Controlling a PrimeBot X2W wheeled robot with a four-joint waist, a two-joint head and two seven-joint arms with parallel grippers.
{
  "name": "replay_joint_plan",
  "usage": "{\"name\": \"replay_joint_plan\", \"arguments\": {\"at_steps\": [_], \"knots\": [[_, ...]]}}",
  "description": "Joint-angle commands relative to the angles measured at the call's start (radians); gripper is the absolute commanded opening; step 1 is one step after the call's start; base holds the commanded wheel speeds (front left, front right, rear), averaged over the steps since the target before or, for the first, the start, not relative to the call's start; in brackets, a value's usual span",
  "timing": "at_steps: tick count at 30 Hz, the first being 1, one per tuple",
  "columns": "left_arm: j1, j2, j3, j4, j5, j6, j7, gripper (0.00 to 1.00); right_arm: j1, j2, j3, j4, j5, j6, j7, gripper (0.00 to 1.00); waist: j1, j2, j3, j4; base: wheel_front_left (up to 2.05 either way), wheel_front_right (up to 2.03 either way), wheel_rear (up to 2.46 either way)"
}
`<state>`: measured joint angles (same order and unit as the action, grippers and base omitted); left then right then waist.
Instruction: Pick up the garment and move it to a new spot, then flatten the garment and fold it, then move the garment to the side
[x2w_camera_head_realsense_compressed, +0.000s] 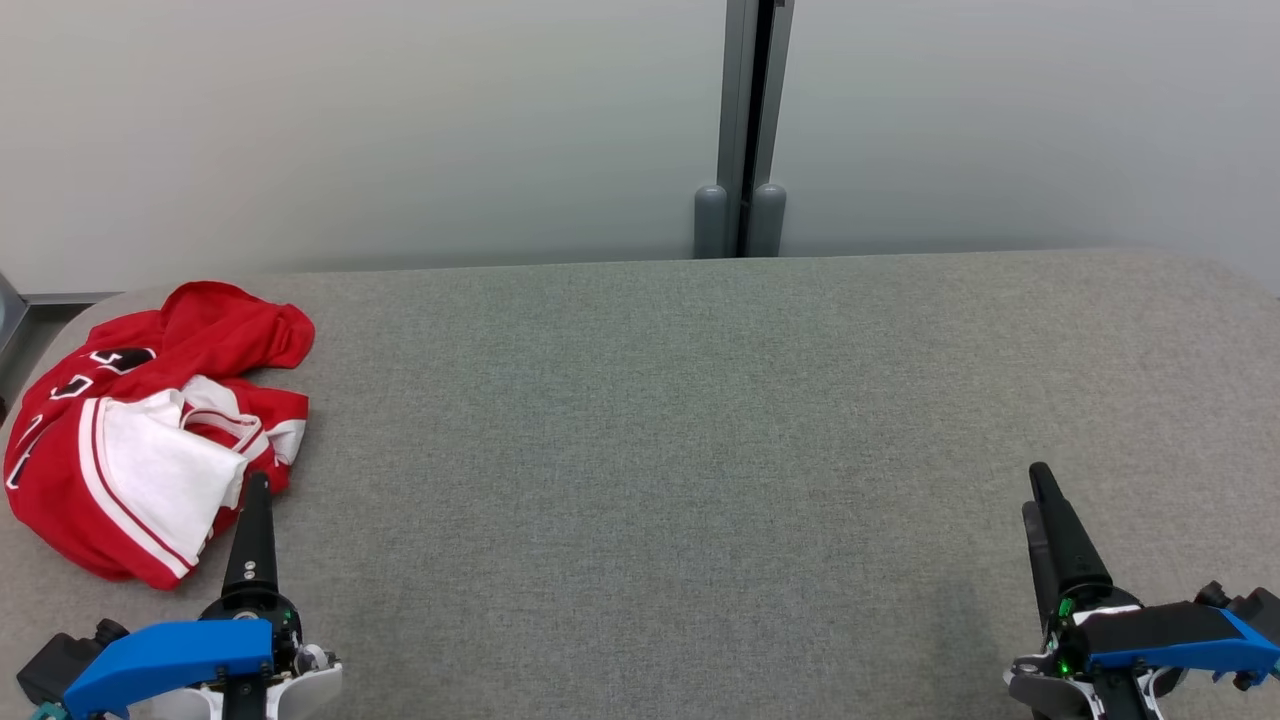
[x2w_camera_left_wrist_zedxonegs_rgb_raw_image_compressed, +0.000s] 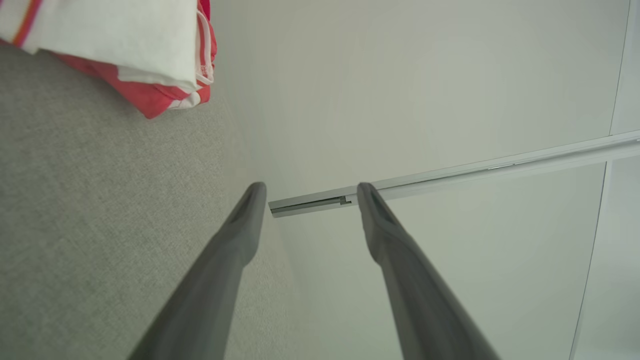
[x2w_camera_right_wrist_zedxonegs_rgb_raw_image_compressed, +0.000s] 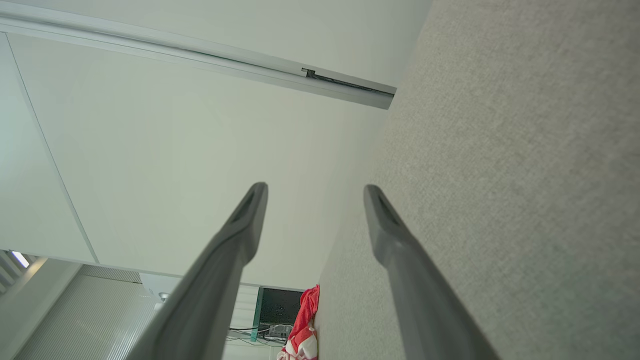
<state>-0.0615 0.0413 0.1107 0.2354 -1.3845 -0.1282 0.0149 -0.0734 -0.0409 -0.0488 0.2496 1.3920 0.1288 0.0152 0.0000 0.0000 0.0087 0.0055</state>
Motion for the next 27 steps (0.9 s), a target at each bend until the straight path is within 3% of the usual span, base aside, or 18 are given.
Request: {"name": "replay_joint_plan", "arguments": {"at_steps": [1, 27], "knots": [[-0.031, 0.008, -0.004, -0.022, 0.029, -0.001, -0.009, 1.00, -0.027, -0.005, 0.006, -0.020, -0.028, 0.001, -0.009, 1.00, 0.0000, 0.0000, 0.000, 0.000, 0.00, 0.00, 0.00], [-0.029, 0.009, -0.048, -0.062, 0.524, 0.029, -0.104, 1.00, -0.040, -0.008, 0.067, -0.044, -0.454, 0.002, -0.104, 1.00, 0.0000, 0.0000, -0.003, 0.007, 0.00, 0.00, 0.00]]}}
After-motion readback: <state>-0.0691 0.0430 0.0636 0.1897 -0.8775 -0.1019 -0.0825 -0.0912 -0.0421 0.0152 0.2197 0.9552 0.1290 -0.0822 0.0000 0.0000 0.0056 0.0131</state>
